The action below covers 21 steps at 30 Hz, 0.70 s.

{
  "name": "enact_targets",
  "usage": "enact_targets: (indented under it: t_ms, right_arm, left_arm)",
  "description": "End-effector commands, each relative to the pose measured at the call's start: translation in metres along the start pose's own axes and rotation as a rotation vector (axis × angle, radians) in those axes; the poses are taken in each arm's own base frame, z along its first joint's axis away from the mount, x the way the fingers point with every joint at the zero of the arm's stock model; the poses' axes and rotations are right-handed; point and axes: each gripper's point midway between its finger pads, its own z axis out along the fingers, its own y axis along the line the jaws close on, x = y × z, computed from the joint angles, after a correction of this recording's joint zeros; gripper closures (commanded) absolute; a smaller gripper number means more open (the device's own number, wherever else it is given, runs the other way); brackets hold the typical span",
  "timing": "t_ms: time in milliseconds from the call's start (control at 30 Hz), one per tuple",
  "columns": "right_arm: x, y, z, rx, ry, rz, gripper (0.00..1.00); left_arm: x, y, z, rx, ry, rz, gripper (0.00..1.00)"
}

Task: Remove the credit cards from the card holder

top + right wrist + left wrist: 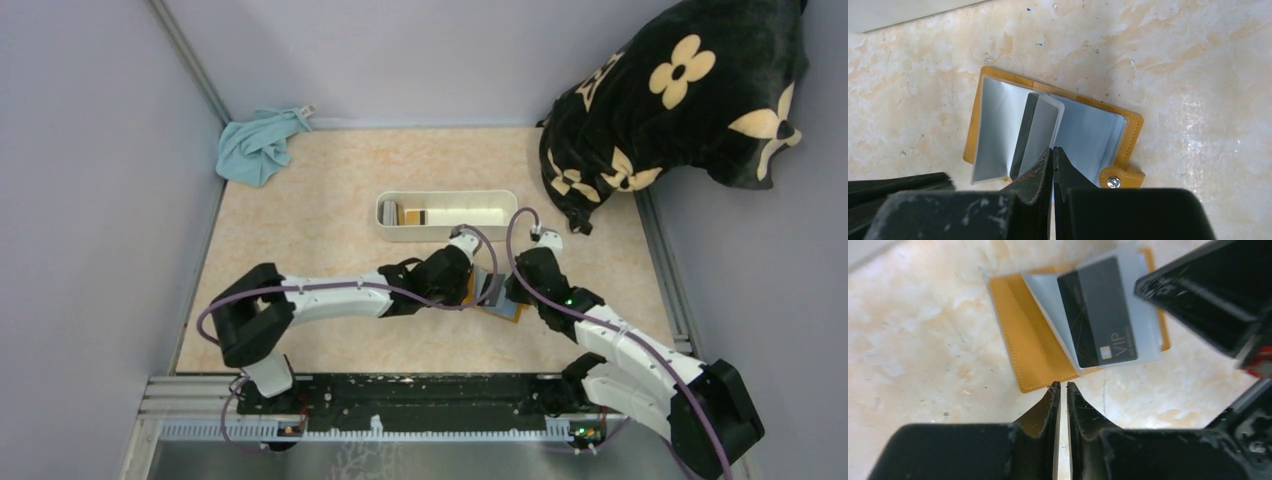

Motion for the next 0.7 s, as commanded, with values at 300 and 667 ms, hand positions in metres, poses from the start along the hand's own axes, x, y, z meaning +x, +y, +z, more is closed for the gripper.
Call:
enact_targets:
  t_ms: [300,667]
  right_arm:
    - [-0.014,0.008,0.001,-0.032,-0.048,0.024,1.00]
    - [-0.007,0.008,0.002,-0.041,-0.018,0.009,1.00]
  left_arm:
    - [-0.069,-0.052,-0.026,0.248,-0.133,-0.063,0.82]
    - [-0.028,-0.018,0.019,0.302,0.046,-0.256,0.83]
